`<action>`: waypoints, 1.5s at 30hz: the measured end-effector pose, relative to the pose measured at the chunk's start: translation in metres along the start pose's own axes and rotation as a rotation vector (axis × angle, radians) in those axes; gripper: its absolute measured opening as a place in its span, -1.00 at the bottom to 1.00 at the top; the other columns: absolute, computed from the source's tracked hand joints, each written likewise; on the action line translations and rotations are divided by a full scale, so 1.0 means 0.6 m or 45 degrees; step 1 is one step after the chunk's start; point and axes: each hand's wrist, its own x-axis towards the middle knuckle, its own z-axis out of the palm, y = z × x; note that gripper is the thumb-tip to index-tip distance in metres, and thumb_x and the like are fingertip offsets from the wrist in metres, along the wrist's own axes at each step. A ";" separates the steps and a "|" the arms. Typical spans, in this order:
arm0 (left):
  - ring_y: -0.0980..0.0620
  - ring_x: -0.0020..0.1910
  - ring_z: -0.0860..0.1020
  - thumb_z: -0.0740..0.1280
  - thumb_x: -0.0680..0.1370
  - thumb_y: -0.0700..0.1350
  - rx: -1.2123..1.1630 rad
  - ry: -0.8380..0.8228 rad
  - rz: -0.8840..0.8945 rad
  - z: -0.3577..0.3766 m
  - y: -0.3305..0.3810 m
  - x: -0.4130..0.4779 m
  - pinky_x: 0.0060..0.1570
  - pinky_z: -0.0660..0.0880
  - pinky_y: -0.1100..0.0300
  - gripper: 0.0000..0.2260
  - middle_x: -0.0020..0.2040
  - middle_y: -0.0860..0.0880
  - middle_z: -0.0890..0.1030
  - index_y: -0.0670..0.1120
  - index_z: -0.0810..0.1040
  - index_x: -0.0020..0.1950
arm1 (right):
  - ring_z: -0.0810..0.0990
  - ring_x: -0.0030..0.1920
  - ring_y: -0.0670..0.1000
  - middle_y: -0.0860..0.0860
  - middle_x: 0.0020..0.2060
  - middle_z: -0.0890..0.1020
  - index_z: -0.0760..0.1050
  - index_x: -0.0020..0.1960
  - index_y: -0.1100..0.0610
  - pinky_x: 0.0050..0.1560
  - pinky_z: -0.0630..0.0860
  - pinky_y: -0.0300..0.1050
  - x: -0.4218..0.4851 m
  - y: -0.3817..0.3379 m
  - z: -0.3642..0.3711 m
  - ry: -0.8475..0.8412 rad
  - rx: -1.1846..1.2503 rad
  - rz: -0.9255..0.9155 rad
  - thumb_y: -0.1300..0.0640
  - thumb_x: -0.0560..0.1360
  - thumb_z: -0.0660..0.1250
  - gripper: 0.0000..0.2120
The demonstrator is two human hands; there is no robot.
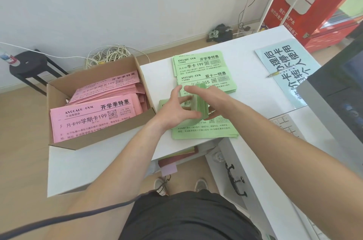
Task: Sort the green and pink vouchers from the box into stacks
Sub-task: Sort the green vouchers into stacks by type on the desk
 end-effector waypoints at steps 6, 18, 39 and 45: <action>0.09 0.25 0.58 0.39 0.54 -0.31 -0.078 -0.010 -0.016 0.000 -0.033 0.008 0.31 0.47 0.08 -0.29 0.45 0.06 0.47 0.10 0.20 0.59 | 0.67 -0.10 0.06 0.06 -0.05 0.69 0.56 -0.01 0.07 -0.21 0.62 -0.04 0.020 0.030 -0.007 0.195 -0.078 0.072 -0.02 0.45 0.47 -0.78; 0.07 0.14 0.58 0.29 0.62 -0.20 0.174 0.385 -0.005 -0.047 -0.053 -0.009 -0.04 0.45 0.27 -0.57 0.36 0.10 0.54 0.01 0.39 0.48 | 0.74 -0.02 0.18 0.14 0.04 0.73 0.58 0.17 0.12 -0.06 0.68 0.19 0.020 0.087 -0.043 0.077 0.384 -0.198 0.31 0.54 0.37 -0.77; 0.14 0.06 0.58 0.30 0.61 -0.14 0.458 0.252 0.018 0.092 -0.018 -0.001 0.11 0.44 0.22 -0.80 0.13 0.15 0.65 0.06 0.66 0.14 | 0.66 0.04 0.06 0.01 0.08 0.66 0.53 0.22 0.06 0.03 0.63 0.00 0.019 0.205 -0.085 0.237 0.091 -0.020 0.14 0.54 0.34 -0.75; 0.13 0.06 0.61 0.38 0.58 -0.01 0.360 0.150 0.044 0.155 -0.005 0.018 0.13 0.50 0.16 -0.80 0.15 0.16 0.62 0.08 0.59 0.21 | 0.69 -0.03 0.05 0.01 -0.02 0.71 0.61 0.11 0.06 -0.03 0.62 0.01 -0.003 0.192 -0.089 0.233 0.067 -0.109 -0.05 0.55 0.35 -0.77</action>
